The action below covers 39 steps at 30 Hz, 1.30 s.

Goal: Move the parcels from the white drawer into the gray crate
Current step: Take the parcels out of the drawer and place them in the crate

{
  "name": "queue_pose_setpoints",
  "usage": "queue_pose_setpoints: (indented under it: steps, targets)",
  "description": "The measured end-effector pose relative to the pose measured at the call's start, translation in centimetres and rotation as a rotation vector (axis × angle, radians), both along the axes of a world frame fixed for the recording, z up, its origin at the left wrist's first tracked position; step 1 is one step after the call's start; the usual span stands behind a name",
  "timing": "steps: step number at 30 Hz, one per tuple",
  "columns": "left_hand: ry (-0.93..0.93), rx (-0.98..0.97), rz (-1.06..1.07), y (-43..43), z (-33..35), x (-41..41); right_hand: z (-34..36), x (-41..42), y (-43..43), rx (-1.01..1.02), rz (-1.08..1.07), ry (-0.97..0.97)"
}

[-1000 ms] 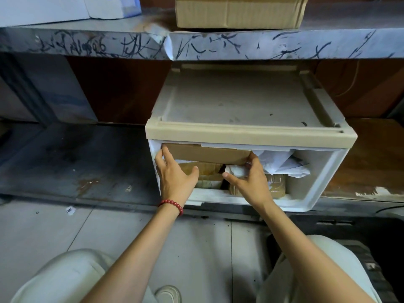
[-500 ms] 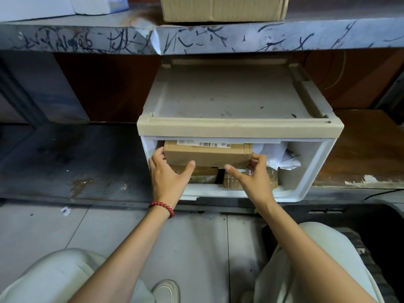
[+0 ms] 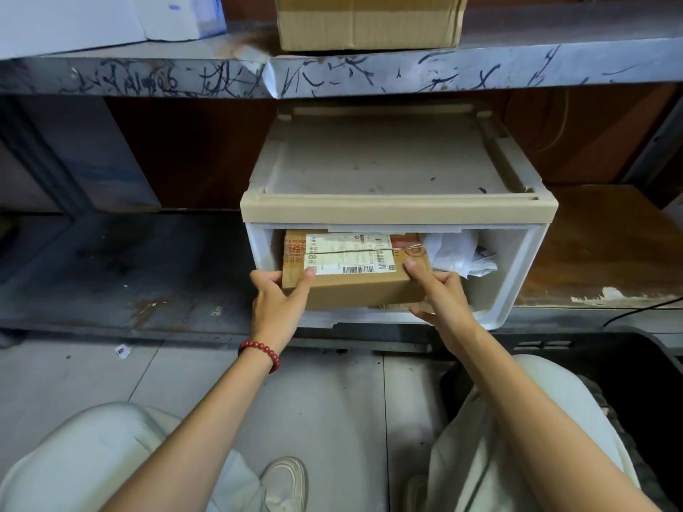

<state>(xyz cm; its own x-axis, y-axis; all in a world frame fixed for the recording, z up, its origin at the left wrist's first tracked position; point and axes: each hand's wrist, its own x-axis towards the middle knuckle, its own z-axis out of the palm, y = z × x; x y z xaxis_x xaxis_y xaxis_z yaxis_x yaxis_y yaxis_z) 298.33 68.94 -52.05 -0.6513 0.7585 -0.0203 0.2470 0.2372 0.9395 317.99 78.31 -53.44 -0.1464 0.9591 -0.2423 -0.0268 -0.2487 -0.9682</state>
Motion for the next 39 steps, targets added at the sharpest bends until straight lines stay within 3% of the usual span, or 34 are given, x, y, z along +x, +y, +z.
queue_pose_setpoints:
  steps: [5, 10, 14, 25, 29, 34, 39]
  targets:
    - [-0.084, -0.003, -0.011, -2.5, 0.0, -0.4, -1.1, 1.1, -3.0, -0.068, 0.043, 0.020]
    - [-0.033, -0.044, -0.064, -4.5, 0.7, -0.8, -1.9, 1.5, -5.4, -0.096, 0.104, 0.074]
    - [0.080, -0.088, -0.081, -5.8, 0.9, -0.2, -2.2, 1.5, -6.6, -0.085, 0.142, 0.000]
    - [0.004, -0.050, -0.044, -6.1, 1.4, -0.1, -2.6, 0.6, -6.2, 0.027, 0.141, 0.152]
    - [-0.002, -0.054, 0.003, -5.7, 1.4, -0.1, -2.3, 0.6, -6.4, 0.122, 0.188, 0.134]
    - [-0.169, 0.032, 0.093, -5.3, 1.3, -0.5, -0.9, 0.7, -7.0, 0.297, 0.270, 0.116]
    - [-0.207, 0.009, 0.140, -5.3, 0.9, -1.1, -1.5, 0.9, -6.8, 0.498, 0.314, -0.074]
